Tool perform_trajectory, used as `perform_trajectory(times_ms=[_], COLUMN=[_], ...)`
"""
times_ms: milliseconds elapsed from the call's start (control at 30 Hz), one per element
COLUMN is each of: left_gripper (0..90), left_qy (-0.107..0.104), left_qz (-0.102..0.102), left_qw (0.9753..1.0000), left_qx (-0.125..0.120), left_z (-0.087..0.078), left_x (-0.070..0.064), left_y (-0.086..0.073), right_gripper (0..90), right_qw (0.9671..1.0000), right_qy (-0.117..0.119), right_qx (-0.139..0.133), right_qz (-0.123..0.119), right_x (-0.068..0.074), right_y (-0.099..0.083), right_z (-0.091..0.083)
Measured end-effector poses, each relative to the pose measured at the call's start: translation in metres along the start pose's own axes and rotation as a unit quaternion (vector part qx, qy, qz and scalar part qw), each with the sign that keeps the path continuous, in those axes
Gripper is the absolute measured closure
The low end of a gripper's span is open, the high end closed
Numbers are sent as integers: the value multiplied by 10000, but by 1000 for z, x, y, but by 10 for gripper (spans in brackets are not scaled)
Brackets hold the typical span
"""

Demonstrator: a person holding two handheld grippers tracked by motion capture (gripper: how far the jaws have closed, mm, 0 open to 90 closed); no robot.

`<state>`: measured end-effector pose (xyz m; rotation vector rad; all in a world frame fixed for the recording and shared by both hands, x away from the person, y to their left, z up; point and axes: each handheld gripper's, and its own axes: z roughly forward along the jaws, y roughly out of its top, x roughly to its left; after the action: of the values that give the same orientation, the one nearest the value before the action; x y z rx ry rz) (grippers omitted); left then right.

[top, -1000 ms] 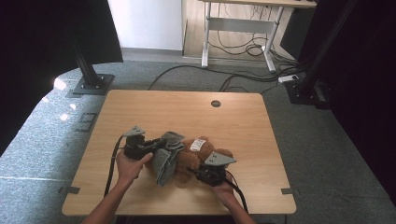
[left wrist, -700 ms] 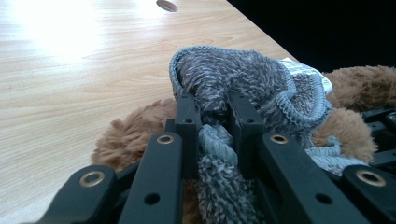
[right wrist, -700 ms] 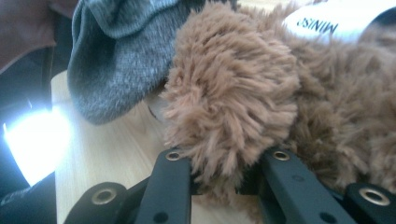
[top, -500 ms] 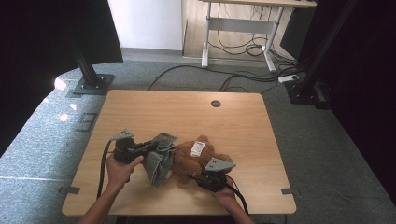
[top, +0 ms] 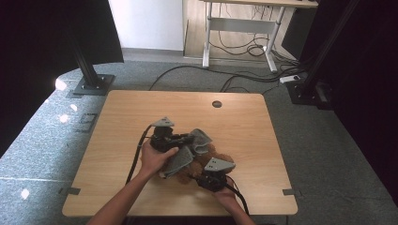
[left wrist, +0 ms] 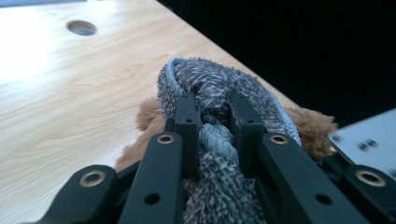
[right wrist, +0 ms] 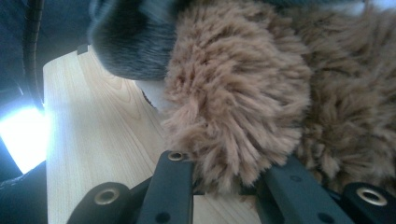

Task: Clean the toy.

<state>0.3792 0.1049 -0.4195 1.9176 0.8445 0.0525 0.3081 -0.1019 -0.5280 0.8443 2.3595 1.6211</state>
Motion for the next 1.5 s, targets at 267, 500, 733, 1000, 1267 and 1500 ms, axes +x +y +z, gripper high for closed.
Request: perform_trajectory(times_ms=[267, 500, 733, 1000, 1267, 1500], left_gripper=[761, 763, 759, 758, 762, 769], left_qy=[201, 623, 787, 626, 436, 723], left_qz=[132, 27, -505, -877, -901, -481], left_qw=[9992, 9979, 9956, 9936, 9941, 9945], left_qx=[333, 195, 48, -327, -422, -593], left_z=[28, -6, -49, -80, -77, -71], left_x=[-7, 14, 51, 63, 56, 39], left_y=[-13, -22, -50, -78, -96, -111], right_gripper=[800, 803, 806, 819, 824, 627], right_qw=[9999, 9999, 9998, 9983, 9972, 9983], right_qy=[-45, -49, -7, -61, -86, 140], right_qx=[101, 137, 190, 557, 707, 556], right_qz=[-61, -68, -65, -152, -242, -126], right_x=[0, 0, 0, 3, 1, 5], right_y=[-2, -4, -7, -16, -19, -16], right_z=[0, 0, 1, 8, 13, 3])
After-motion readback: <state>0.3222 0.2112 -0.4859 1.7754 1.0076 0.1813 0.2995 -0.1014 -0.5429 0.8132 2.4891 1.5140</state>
